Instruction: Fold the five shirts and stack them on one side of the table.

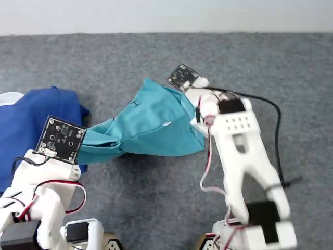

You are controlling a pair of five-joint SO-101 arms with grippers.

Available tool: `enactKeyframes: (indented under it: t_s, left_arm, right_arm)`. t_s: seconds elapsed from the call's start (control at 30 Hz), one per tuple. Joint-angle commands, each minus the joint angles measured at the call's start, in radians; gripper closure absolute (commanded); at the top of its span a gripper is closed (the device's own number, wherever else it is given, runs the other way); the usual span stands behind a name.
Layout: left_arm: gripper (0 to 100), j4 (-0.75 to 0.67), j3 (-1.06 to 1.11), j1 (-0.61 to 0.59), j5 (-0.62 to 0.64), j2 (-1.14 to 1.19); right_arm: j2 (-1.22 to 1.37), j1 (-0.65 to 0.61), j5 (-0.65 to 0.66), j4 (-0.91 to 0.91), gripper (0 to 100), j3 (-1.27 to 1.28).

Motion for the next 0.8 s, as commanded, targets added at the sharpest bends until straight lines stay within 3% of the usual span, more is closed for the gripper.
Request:
enactKeyframes:
  t_s: [0.0, 0.3, 0.53, 0.6, 0.73, 0.77]
  left_arm:
    - [99, 0.006, -0.004, -0.005, -0.005, -0.005]
    - [99, 0.006, -0.002, -0.005, -0.005, -0.005]
    - [99, 0.041, -0.002, -0.005, -0.003, -0.005]
    - [99, 0.041, -0.002, -0.006, -0.003, -0.005]
    - [99, 0.041, -0.002, -0.006, -0.003, -0.005]
    - [99, 0.041, -0.002, -0.006, -0.003, -0.005]
  right_arm:
    - [0.094, -0.019, 0.021, -0.010, 70.1, -0.140]
    - [0.257, -0.136, 0.087, -0.018, 71.3, -0.222]
    - [0.427, -0.147, 0.130, -0.019, 71.7, -0.331]
    - [0.466, -0.145, 0.130, -0.012, 77.5, -0.396]
    - [0.510, -0.145, 0.137, -0.010, 99.7, -0.473]
    - [0.513, -0.143, 0.137, -0.008, 98.7, -0.482]
